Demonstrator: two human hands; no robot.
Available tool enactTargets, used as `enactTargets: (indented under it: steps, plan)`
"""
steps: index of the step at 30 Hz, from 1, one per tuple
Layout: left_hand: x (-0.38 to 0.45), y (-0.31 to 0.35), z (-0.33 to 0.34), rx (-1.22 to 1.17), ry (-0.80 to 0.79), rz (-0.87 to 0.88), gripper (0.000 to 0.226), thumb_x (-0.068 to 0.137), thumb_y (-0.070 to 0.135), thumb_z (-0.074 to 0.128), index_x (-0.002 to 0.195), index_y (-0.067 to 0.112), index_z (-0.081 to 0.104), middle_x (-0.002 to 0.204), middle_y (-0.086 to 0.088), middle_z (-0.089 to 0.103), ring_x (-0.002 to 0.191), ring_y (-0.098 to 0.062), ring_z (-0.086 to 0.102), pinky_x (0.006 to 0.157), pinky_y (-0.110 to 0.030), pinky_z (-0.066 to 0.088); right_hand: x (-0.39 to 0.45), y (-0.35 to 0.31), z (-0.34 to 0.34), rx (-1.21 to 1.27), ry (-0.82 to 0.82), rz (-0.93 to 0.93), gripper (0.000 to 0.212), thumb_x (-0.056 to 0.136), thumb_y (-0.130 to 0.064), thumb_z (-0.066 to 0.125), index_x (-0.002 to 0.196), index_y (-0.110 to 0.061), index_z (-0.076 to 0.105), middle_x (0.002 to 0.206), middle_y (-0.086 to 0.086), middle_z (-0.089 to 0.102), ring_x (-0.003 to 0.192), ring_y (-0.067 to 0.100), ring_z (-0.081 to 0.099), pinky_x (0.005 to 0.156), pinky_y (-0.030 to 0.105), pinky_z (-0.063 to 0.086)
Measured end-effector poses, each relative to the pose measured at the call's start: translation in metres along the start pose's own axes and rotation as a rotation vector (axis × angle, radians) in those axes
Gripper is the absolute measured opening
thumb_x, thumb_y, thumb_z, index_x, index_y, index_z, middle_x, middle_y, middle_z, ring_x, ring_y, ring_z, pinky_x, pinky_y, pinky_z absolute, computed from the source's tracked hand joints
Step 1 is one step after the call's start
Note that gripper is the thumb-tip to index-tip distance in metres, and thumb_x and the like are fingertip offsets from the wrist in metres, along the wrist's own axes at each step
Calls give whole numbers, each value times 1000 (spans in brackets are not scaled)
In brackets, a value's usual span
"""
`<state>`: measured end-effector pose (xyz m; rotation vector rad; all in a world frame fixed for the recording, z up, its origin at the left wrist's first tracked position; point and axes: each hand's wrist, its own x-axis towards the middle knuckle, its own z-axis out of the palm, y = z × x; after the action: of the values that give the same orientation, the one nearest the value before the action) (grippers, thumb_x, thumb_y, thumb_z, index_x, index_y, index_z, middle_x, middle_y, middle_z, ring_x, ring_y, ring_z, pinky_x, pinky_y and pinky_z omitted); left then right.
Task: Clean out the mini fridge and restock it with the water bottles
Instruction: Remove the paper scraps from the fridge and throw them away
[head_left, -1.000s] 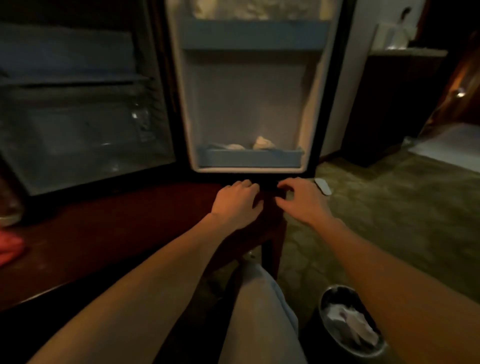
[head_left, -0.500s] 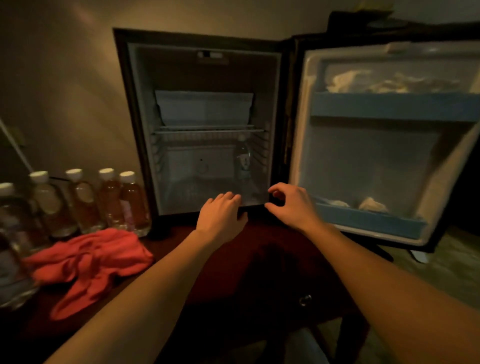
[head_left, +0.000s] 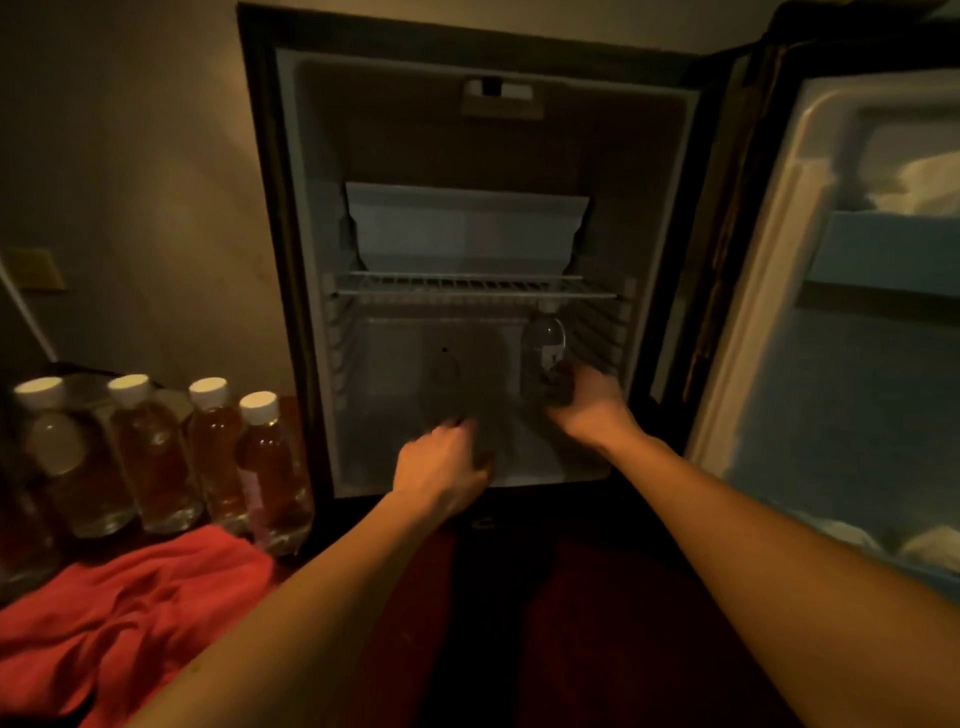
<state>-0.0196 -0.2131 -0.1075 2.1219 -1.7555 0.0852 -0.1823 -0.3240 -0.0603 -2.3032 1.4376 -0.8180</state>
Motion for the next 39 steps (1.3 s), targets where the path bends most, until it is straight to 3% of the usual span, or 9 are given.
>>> enactTargets:
  steps: [6, 10, 12, 15, 19, 26, 30, 34, 39]
  plan:
    - [64, -28, 19, -143, -46, -68, 60, 94, 43, 51, 148, 23, 33, 151, -6, 37, 135, -29, 40, 110, -44, 36, 59, 5, 27, 217, 67, -36, 87, 80, -21, 73, 151, -21, 23, 142, 5, 49, 128, 22, 48, 95, 16, 32]
    - [90, -44, 28, -134, 36, -82, 56, 91, 43, 56, 140, 17, 44, 143, -9, 48, 127, -29, 48, 104, -42, 41, 86, 2, 51, 175, 162, 11, 97, 80, -30, 70, 153, -17, 7, 152, 13, 32, 136, 33, 37, 108, 42, 36]
    - [96, -49, 30, -138, 67, -89, 52, 92, 41, 57, 137, 17, 47, 139, -8, 51, 123, -29, 51, 100, -40, 44, 92, -4, 59, 31, 186, 58, 95, 83, -35, 66, 152, -13, 5, 154, 15, 22, 140, 36, 26, 105, 50, 35]
    - [99, -54, 33, -129, 124, -97, 51, 91, 41, 57, 135, 18, 49, 135, -7, 54, 120, -28, 53, 97, -38, 45, 97, -12, 67, -116, 264, 81, 90, 85, -38, 64, 151, -10, 9, 151, 19, 19, 137, 38, 23, 93, 51, 42]
    - [98, -58, 30, -123, 125, -81, 50, 91, 39, 57, 134, 17, 49, 135, -7, 53, 119, -28, 53, 97, -36, 44, 103, -12, 75, -53, 384, 70, 62, 90, -28, 56, 141, -13, 25, 140, 21, 30, 124, 42, 39, 84, 51, 48]
    - [82, -53, 14, -149, 35, -82, 50, 92, 40, 55, 137, 22, 44, 139, -3, 49, 122, -26, 52, 98, -37, 46, 75, -12, 49, 205, 175, -8, 90, 75, -28, 72, 145, -27, 16, 140, 16, 46, 121, 39, 52, 100, 46, 44]
    - [54, -43, -10, -128, -14, -34, 53, 91, 42, 54, 140, 26, 41, 141, -2, 48, 125, -25, 50, 98, -35, 45, 43, -19, 35, 121, 127, -43, 81, 73, -30, 74, 138, -33, 25, 124, 15, 61, 107, 38, 62, 86, 44, 53]
    - [3, -40, -38, -83, 13, -34, 52, 89, 47, 55, 136, 28, 46, 133, -3, 57, 120, -25, 56, 93, -38, 50, -2, -35, 23, 97, 111, -62, 75, 72, -47, 71, 132, -44, 26, 118, 12, 66, 104, 37, 64, 87, 45, 54]
    - [-70, -44, -64, -32, 39, -35, 38, 86, 47, 57, 116, 24, 53, 122, 2, 58, 115, -24, 57, 86, -42, 51, -62, -65, 11, 129, 185, -246, 69, 67, -44, 79, 123, -26, 43, 114, 8, 65, 103, 32, 62, 78, 32, 49]
